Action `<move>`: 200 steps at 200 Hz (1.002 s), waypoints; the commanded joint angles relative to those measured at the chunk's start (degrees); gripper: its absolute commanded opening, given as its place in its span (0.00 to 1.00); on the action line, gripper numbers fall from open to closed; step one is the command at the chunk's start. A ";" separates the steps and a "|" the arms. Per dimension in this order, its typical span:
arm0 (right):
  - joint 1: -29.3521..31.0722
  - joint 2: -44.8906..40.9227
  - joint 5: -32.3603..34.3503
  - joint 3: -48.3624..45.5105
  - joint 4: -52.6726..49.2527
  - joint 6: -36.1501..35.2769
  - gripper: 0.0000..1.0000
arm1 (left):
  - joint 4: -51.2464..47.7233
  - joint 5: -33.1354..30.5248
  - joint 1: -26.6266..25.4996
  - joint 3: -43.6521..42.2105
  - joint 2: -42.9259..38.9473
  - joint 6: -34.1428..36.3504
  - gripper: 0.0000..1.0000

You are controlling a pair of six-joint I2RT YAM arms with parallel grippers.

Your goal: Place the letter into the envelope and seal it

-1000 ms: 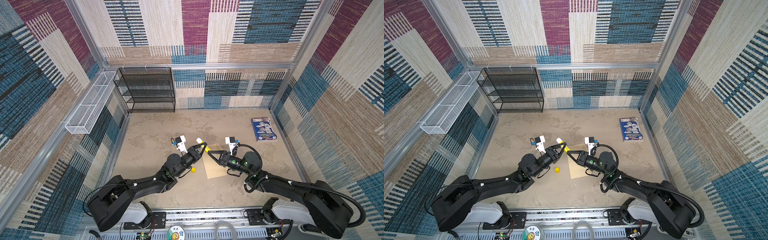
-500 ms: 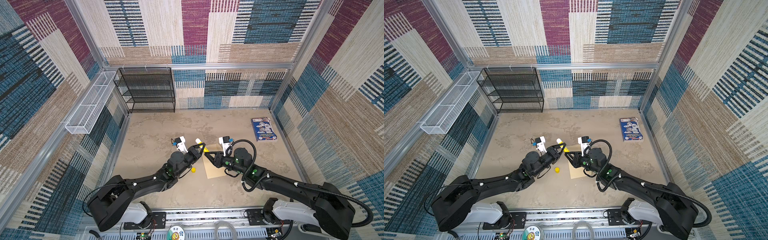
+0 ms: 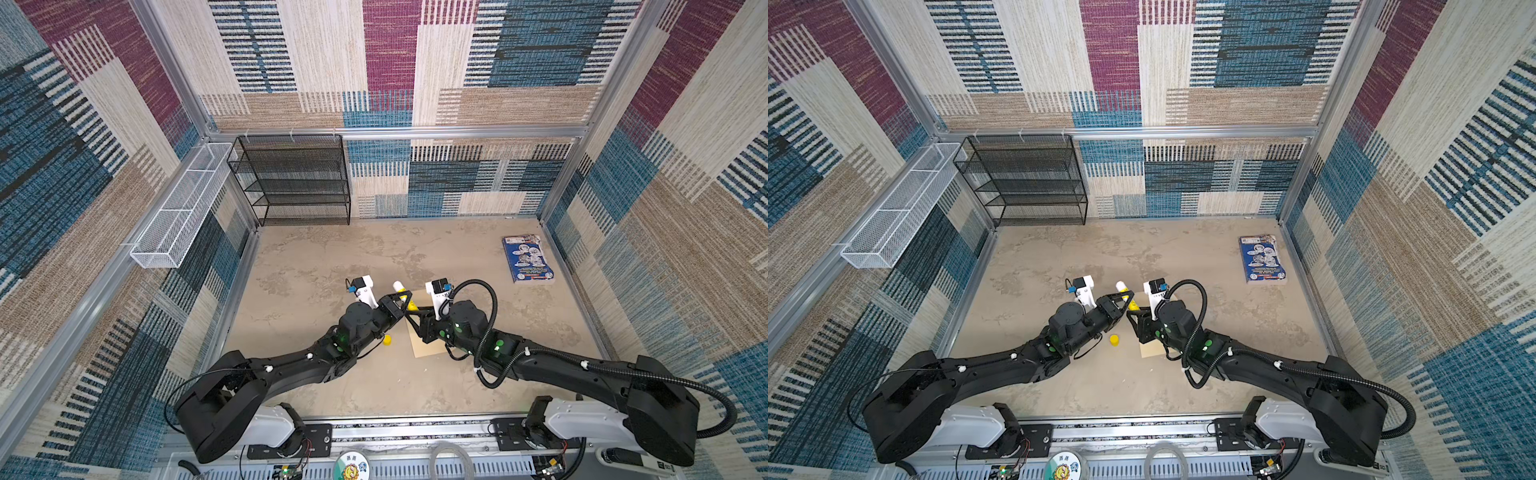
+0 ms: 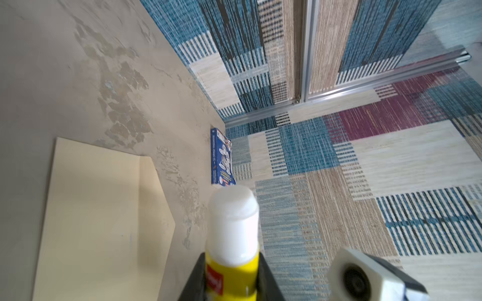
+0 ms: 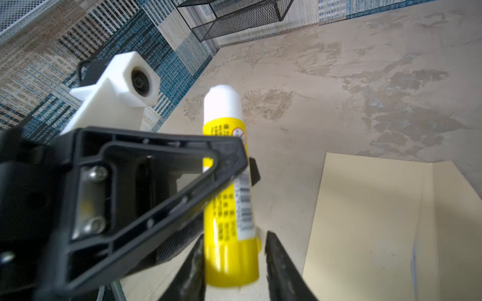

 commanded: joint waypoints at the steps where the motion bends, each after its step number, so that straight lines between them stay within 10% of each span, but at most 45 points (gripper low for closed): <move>1: -0.04 -2.96 3.41 -1.84 -0.13 -0.18 0.54 | 2.58 3.53 0.03 -0.04 -1.13 1.75 0.00; 35: -0.42 -10.29 3.22 -3.84 -3.32 0.56 0.75 | -1.05 3.91 0.28 -0.49 -3.52 4.10 0.00; 110: -19.61 -22.62 -30.48 0.87 -13.21 8.99 0.79 | -39.94 8.71 2.38 6.30 -18.85 31.81 0.00; 200: -20.70 -15.71 -50.16 1.31 -3.37 12.24 0.78 | -59.47 15.31 1.03 15.51 -18.64 60.90 0.00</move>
